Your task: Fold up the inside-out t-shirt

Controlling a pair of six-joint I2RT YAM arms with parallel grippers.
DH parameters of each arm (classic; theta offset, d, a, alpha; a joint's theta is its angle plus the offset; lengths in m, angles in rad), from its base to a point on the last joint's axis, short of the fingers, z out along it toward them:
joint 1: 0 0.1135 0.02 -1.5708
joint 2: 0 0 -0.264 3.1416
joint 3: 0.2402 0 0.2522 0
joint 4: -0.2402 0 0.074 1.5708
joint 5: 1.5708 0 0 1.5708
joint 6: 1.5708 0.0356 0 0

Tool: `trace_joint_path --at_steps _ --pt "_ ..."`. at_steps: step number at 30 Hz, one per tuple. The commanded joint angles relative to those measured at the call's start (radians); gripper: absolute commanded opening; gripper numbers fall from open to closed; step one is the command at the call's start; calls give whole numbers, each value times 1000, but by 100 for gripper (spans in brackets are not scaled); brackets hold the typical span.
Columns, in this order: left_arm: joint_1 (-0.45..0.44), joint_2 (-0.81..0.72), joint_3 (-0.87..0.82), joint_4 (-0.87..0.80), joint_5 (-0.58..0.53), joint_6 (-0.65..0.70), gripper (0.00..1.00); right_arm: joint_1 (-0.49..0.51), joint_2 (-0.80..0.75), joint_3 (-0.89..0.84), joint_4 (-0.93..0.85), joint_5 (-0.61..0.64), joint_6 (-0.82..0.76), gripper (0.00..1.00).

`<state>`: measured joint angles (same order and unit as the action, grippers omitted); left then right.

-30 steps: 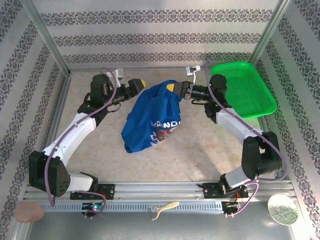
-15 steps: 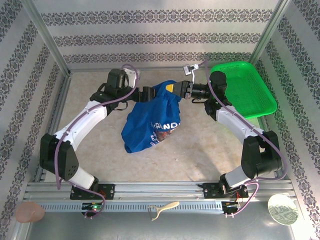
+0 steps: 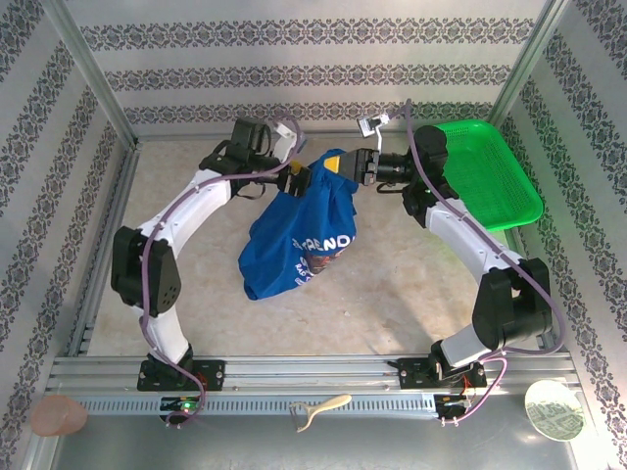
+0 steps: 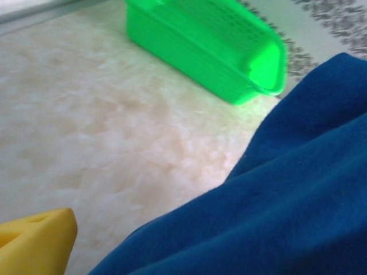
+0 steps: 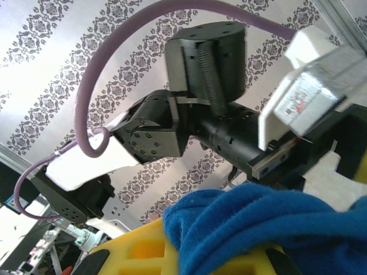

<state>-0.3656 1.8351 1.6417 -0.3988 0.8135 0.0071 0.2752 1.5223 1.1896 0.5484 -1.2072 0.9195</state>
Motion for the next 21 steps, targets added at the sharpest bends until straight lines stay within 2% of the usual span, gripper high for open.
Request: trace_joint_path --at_steps 1,2,3,5,8,11,13,14,15,18,21 --pt "-20 60 77 -101 226 21 75 -19 17 45 -2 -19 -43 0" --pt "-21 70 86 -100 240 6 58 -24 18 47 -13 -14 -53 0" --pt "-21 75 89 -89 238 -11 36 -33 18 45 -28 -9 -65 0" --pt "-17 59 64 -44 191 -53 0 -52 18 37 -78 10 -106 0" --pt "7 -23 -38 107 48 -177 0 -91 11 5 -225 104 -213 0" --pt "61 -141 -195 365 -60 -391 0 -121 15 -2 -449 285 -350 0" --pt "90 -193 -254 473 -91 -506 0 -128 31 10 -564 443 -395 38" --pt "96 -211 -269 505 -105 -543 0 -132 41 18 -601 508 -396 52" --pt "96 -224 -277 524 -113 -569 0 -135 41 22 -615 541 -391 60" --pt "94 -245 -302 609 -101 -660 0 -123 -8 10 -657 644 -345 66" --pt "87 -255 -336 658 -100 -710 0 -59 -112 -56 -685 772 -280 68"
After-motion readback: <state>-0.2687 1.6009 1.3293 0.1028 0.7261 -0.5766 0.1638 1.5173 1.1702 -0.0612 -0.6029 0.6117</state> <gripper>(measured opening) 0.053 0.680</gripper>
